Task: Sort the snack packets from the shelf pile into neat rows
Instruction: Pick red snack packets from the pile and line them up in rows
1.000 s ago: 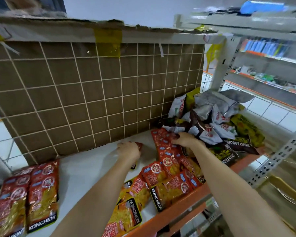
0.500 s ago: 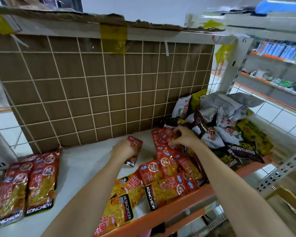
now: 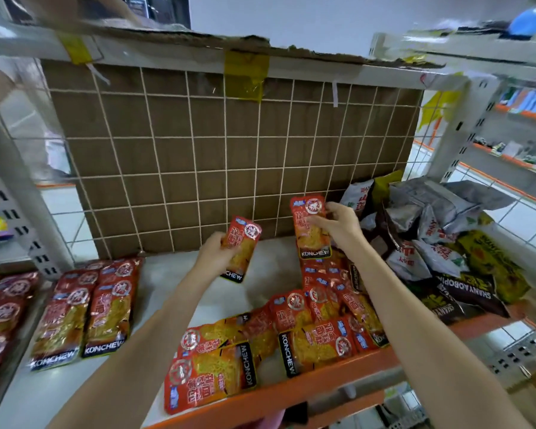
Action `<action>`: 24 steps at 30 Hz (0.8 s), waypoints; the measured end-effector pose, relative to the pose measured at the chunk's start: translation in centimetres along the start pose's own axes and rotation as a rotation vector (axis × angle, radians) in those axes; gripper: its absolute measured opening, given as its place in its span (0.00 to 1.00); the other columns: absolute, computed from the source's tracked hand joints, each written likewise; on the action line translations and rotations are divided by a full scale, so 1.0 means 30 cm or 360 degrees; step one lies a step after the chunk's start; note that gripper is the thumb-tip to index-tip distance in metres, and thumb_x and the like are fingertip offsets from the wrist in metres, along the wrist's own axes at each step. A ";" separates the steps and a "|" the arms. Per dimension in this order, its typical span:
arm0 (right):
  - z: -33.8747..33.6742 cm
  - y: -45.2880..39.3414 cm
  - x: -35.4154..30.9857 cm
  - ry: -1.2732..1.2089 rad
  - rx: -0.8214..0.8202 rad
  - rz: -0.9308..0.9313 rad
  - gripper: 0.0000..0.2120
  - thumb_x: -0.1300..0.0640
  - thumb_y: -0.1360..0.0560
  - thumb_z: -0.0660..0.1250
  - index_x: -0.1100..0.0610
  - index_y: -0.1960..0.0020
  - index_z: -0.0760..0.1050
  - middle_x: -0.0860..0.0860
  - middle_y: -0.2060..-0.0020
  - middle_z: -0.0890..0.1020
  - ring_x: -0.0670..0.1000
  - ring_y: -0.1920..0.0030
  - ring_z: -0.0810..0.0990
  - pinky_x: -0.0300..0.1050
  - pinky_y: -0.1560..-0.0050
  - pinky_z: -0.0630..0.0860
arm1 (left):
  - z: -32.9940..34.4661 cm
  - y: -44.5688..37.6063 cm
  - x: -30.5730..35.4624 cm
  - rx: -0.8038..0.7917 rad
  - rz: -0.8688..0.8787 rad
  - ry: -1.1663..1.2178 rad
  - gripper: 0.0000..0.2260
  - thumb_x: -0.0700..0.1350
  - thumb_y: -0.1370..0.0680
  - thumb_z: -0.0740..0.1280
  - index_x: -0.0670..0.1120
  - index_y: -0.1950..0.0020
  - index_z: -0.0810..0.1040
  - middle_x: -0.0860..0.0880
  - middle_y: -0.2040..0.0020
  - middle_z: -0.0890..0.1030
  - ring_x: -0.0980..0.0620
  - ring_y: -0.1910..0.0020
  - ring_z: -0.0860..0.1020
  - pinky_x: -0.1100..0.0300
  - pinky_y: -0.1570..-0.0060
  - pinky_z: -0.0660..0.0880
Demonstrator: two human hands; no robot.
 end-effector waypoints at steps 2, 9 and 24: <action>0.047 0.020 -0.038 -0.0196 0.0063 -0.0004 0.19 0.51 0.28 0.72 0.58 0.41 0.75 0.52 0.49 0.82 0.50 0.52 0.82 0.49 0.50 0.80 | -0.064 0.015 -0.015 0.0019 0.0026 0.0161 0.09 0.39 0.25 0.68 0.43 0.46 0.73 0.40 0.46 0.79 0.45 0.51 0.78 0.55 0.54 0.73; 0.307 0.156 -0.203 -0.0668 0.0000 0.0066 0.10 0.53 0.25 0.69 0.54 0.45 0.74 0.50 0.50 0.82 0.47 0.51 0.81 0.41 0.50 0.78 | -0.342 0.115 -0.134 0.0227 0.0010 0.0540 0.14 0.42 0.22 0.65 0.45 0.36 0.70 0.47 0.47 0.77 0.50 0.53 0.78 0.56 0.53 0.75; 0.863 0.554 -0.343 -0.0547 -0.0562 0.0341 0.07 0.65 0.26 0.68 0.56 0.49 0.75 0.53 0.58 0.82 0.49 0.62 0.80 0.39 0.68 0.78 | -0.752 0.388 -0.538 0.0502 -0.0057 0.0037 0.16 0.38 0.23 0.65 0.43 0.36 0.70 0.48 0.43 0.77 0.47 0.43 0.76 0.53 0.45 0.73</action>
Point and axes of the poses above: each hand's wrist, its own y-axis away from the middle knuckle, its own z-axis out of the palm, x = y × z, the point moved 1 cm from there along -y, towards the middle knuckle
